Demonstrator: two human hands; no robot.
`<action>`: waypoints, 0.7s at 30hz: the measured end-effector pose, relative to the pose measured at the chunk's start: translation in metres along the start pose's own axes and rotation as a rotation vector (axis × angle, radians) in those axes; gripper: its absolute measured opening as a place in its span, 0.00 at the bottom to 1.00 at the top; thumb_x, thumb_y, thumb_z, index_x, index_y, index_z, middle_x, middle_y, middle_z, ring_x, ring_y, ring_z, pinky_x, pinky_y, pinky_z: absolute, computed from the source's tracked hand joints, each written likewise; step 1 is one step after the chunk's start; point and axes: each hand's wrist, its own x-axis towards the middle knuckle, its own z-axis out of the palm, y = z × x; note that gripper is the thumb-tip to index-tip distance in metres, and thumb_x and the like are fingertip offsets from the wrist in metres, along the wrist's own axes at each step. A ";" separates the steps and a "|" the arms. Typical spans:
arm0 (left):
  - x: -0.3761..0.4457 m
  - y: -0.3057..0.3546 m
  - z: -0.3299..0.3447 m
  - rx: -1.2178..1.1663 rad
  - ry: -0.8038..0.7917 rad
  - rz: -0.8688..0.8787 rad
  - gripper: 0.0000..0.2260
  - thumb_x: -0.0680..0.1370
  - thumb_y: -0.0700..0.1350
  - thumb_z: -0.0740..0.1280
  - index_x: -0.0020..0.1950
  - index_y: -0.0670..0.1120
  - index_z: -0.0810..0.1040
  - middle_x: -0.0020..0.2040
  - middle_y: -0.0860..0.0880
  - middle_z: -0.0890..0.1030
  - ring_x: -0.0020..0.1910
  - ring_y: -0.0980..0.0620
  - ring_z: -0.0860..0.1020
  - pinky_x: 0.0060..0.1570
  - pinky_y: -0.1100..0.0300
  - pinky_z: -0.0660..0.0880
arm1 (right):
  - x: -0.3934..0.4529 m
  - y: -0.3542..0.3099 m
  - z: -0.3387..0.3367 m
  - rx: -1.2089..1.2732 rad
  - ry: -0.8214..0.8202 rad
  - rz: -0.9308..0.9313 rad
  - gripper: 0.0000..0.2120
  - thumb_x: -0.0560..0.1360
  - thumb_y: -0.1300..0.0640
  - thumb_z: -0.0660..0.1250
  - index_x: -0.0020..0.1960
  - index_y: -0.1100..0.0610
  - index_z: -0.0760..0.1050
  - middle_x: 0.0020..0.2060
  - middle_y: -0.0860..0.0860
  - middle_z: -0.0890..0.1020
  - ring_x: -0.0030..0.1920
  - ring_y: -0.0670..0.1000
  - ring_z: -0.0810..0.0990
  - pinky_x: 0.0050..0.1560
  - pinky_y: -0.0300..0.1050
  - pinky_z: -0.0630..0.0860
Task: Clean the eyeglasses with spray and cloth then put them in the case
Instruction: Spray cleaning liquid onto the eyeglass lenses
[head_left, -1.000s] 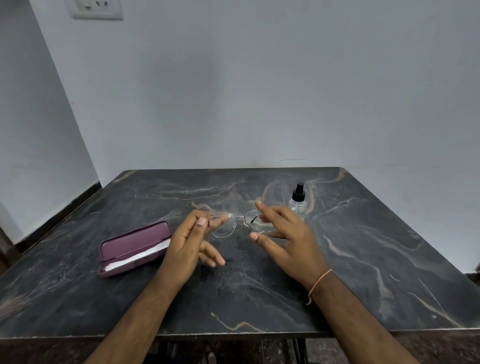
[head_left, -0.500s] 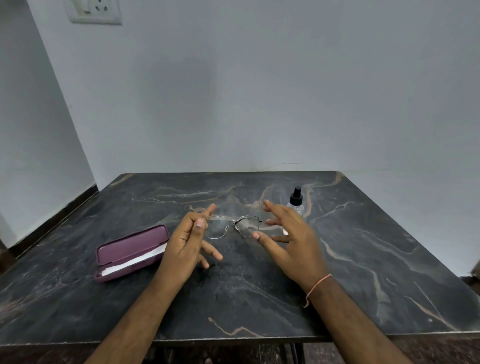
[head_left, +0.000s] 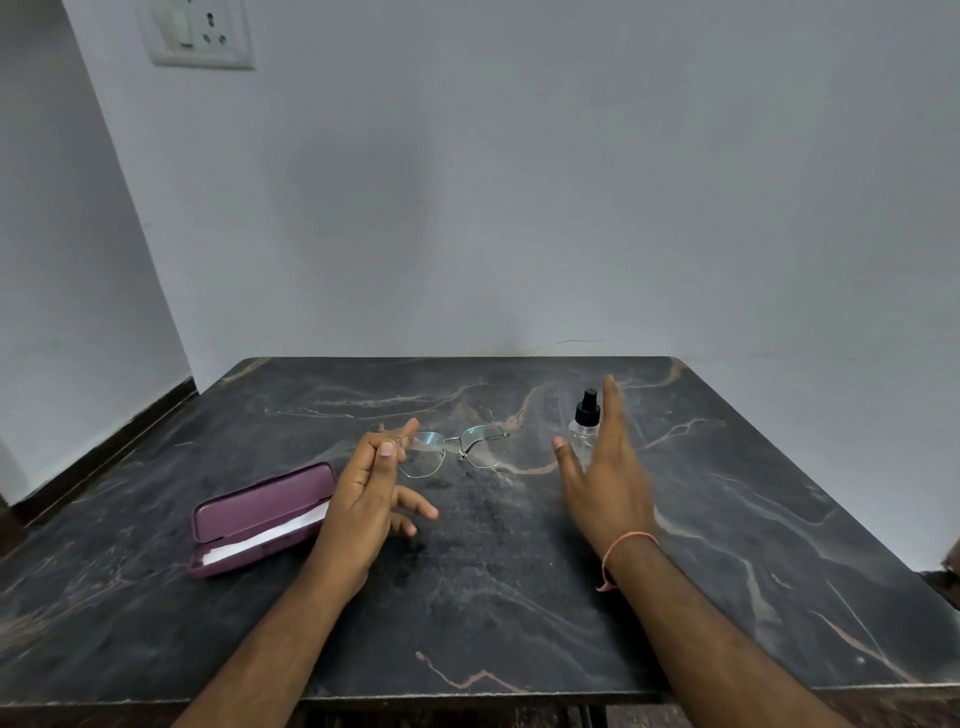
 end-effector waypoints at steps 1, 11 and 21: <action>0.000 0.001 0.000 -0.001 0.001 0.004 0.11 0.85 0.58 0.58 0.48 0.63 0.78 0.79 0.61 0.76 0.36 0.44 0.87 0.27 0.61 0.77 | 0.000 -0.002 0.000 0.004 -0.006 -0.006 0.46 0.86 0.45 0.67 0.85 0.31 0.34 0.84 0.51 0.70 0.51 0.61 0.88 0.42 0.55 0.84; 0.002 -0.002 -0.002 -0.011 0.026 -0.007 0.13 0.85 0.58 0.58 0.55 0.49 0.74 0.79 0.60 0.77 0.35 0.44 0.87 0.28 0.60 0.77 | -0.032 -0.031 -0.020 0.214 -0.121 -0.306 0.37 0.82 0.45 0.62 0.88 0.37 0.53 0.53 0.54 0.87 0.29 0.46 0.78 0.31 0.28 0.67; 0.004 -0.005 -0.002 -0.012 0.046 0.001 0.17 0.86 0.58 0.57 0.59 0.44 0.73 0.79 0.61 0.77 0.35 0.44 0.87 0.30 0.59 0.78 | -0.039 -0.043 -0.015 0.056 -0.107 -0.450 0.36 0.81 0.45 0.68 0.87 0.42 0.60 0.55 0.45 0.86 0.39 0.42 0.80 0.36 0.41 0.80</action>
